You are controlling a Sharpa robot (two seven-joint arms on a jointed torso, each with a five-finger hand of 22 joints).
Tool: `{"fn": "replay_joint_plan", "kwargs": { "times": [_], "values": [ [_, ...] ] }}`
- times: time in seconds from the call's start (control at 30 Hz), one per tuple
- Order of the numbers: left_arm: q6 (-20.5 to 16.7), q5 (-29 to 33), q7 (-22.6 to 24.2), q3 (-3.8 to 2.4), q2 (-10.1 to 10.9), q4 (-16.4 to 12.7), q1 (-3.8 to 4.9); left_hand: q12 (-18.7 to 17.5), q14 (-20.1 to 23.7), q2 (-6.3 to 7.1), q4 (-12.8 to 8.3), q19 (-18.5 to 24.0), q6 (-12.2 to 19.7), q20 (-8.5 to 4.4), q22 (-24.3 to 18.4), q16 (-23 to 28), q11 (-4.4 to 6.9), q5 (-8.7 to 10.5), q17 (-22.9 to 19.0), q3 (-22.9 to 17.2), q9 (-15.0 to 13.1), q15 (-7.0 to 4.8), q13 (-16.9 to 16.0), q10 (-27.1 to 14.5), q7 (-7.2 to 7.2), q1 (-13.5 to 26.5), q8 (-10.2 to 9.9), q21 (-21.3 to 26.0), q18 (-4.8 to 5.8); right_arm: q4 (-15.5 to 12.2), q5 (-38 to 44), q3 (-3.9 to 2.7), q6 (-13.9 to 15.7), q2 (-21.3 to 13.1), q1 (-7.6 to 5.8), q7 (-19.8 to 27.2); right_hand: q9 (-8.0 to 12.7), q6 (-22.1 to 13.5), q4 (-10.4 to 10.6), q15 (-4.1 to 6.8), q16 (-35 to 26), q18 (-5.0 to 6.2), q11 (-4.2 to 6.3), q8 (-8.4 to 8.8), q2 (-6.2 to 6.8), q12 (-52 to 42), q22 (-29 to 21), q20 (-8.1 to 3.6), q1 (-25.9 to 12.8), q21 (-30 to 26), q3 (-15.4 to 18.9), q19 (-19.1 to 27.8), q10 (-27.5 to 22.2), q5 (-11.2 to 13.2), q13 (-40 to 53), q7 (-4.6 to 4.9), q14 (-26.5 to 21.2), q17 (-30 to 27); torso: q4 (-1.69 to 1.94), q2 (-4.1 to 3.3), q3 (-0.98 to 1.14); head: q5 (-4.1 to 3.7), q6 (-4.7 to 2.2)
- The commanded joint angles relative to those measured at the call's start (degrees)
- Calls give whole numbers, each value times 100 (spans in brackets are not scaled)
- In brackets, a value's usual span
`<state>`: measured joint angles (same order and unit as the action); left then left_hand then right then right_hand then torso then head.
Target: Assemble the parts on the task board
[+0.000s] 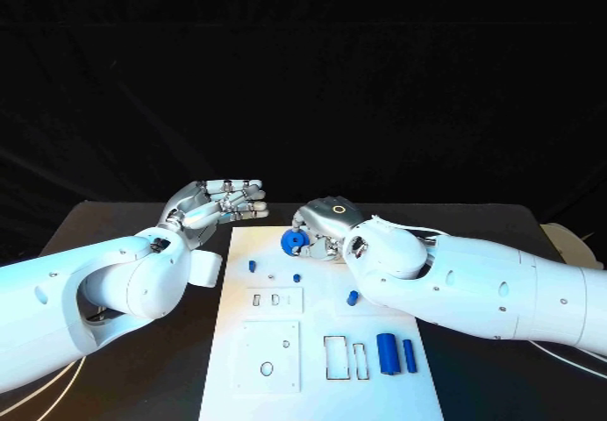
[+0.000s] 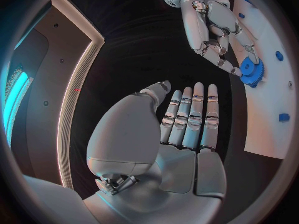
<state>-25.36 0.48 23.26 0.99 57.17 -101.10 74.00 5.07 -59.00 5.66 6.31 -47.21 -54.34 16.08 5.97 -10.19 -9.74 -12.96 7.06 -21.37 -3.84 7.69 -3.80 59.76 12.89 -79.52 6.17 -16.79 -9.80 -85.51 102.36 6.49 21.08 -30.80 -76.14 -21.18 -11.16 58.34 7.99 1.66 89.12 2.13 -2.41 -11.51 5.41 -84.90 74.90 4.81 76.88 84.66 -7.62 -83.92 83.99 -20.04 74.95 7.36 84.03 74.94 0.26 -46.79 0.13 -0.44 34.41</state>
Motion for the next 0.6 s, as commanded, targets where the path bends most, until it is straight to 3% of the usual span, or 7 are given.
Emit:
{"fn": "replay_joint_plan", "kwargs": {
  "times": [0.03, 0.37, 0.6],
  "values": [
    [101, -2, 29, -4, -16, -14, 7, -20, 19, -31, 6, 50, 11, 9, -6, 23, -35, 14, 6, -30, 8, 9, 3, -10, 33, -45, -35, 36, -65, 94, 92, 10, -12, 81, 15, -9, -6, 145, 10, 28, 37, -37, 57, -14, 35, -20, 839, -37, 3, 36, -47, -148, 197, 29, 970, -98, 566, 1365, -8, -2, 7, 8, 7],
    [101, -2, 24, -4, -15, -21, 7, -21, 19, -31, 6, 50, 11, 9, -6, 24, -35, 14, 6, -31, 7, 10, 3, -10, 33, -46, -35, 36, -65, 340, 73, 38, -98, 281, 101, -5, -4, 145, 12, 28, 34, -32, 56, -8, 33, -7, 820, -38, 0, 21, -59, -134, 186, 36, 956, -96, 564, 1357, 4, -7, 10, 28, 29],
    [106, -2, 23, -4, -18, -14, 7, -28, 20, -32, 2, 52, 8, 10, -8, 30, -36, 14, 8, -39, 6, 11, 2, -7, 33, -48, -39, 37, -65, 412, 10, 47, -132, 337, 137, 33, -1, 145, 17, 27, 32, -31, 54, -1, 33, -4, 815, -39, -9, 17, -70, -130, 183, 46, 954, -93, 563, 1352, -8, -1, 12, 51, 66]
  ]
}}
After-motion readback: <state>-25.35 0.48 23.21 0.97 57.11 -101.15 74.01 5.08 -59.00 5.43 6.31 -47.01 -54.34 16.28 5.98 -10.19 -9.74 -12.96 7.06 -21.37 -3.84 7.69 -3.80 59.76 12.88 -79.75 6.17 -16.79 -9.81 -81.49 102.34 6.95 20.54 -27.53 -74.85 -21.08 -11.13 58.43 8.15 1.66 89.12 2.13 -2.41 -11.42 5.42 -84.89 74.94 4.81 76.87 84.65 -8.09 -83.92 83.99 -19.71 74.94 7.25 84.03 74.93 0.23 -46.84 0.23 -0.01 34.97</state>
